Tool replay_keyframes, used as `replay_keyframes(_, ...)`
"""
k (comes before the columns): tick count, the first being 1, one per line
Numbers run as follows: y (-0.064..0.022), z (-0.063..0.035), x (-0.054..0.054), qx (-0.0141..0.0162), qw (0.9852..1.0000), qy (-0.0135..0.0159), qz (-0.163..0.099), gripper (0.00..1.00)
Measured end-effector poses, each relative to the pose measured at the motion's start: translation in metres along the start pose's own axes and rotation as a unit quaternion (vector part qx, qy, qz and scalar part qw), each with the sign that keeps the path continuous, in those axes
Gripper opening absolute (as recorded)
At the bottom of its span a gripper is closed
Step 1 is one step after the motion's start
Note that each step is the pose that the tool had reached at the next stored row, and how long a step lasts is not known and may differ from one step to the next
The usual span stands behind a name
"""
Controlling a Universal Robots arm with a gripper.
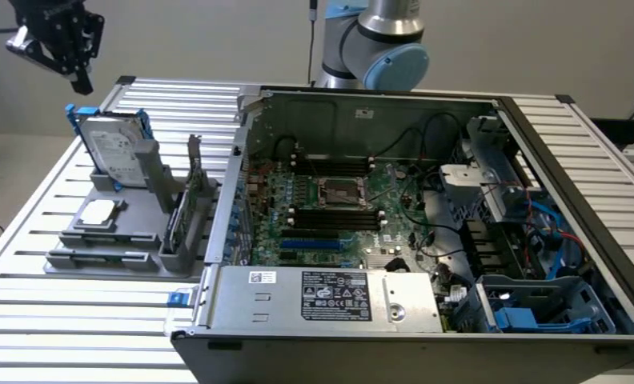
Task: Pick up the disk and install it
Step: 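Pick up the disk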
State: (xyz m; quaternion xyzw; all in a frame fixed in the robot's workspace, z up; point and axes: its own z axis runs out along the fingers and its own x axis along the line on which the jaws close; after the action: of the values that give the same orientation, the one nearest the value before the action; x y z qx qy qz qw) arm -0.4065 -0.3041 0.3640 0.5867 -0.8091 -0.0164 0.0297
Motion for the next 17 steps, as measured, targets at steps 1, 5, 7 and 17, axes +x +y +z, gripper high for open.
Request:
replay_keyframes(1,0.0,0.0002,0.0,0.0,1.0,0.0003,-0.007,0.11)
replay_keyframes(5,0.0,0.001,0.0,0.0002,0.9994,0.0017,-0.035,0.11)
replay_keyframes(7,-0.0001,0.0014,0.0,0.0004,0.9988,0.002,-0.048,0.11)
replay_keyframes(17,-0.0002,0.0033,-0.0001,0.0008,0.9938,0.0009,-0.112,0.11)
